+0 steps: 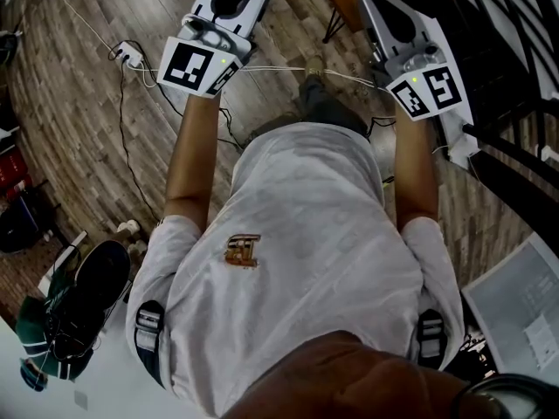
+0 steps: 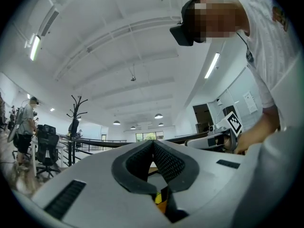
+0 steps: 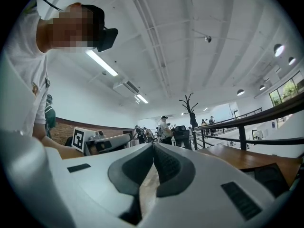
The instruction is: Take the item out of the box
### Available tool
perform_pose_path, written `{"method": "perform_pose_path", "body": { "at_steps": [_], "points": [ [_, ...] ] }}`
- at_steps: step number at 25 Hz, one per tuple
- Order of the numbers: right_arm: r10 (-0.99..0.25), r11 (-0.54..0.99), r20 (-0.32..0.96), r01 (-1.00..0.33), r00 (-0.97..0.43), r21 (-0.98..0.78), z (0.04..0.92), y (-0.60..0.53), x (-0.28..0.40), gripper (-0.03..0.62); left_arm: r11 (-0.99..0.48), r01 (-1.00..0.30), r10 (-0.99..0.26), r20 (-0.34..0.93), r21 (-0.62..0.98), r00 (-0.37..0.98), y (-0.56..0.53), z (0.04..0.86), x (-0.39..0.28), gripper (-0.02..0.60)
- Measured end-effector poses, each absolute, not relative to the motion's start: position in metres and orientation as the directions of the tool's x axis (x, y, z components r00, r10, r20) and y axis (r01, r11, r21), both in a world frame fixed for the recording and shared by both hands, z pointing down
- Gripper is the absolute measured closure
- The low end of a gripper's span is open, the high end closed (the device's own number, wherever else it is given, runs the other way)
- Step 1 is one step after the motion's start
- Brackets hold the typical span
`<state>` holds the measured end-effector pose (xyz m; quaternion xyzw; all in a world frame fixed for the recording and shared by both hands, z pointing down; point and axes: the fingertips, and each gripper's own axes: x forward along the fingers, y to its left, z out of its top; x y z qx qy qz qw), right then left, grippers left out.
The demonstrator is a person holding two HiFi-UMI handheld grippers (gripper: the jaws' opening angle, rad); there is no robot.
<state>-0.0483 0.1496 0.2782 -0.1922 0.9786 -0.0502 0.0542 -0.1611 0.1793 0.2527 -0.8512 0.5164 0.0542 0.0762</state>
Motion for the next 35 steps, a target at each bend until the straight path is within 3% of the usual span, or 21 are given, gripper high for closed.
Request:
{"method": "perform_pose_path", "body": {
  "at_steps": [20, 35],
  "points": [
    [-0.384, 0.918, -0.105, -0.367, -0.917, -0.153, 0.282, -0.065, -0.012, 0.563, -0.47, -0.876, -0.87, -0.113, -0.109, 0.481, -0.031, 0.257, -0.126, 0.561],
    [-0.341, 0.931, -0.069, -0.327, -0.937, -0.162, 0.301, -0.132, -0.004, 0.563, -0.512, -0.842, -0.855, 0.012, -0.171, 0.518, -0.115, 0.286, -0.1, 0.561]
  ]
}}
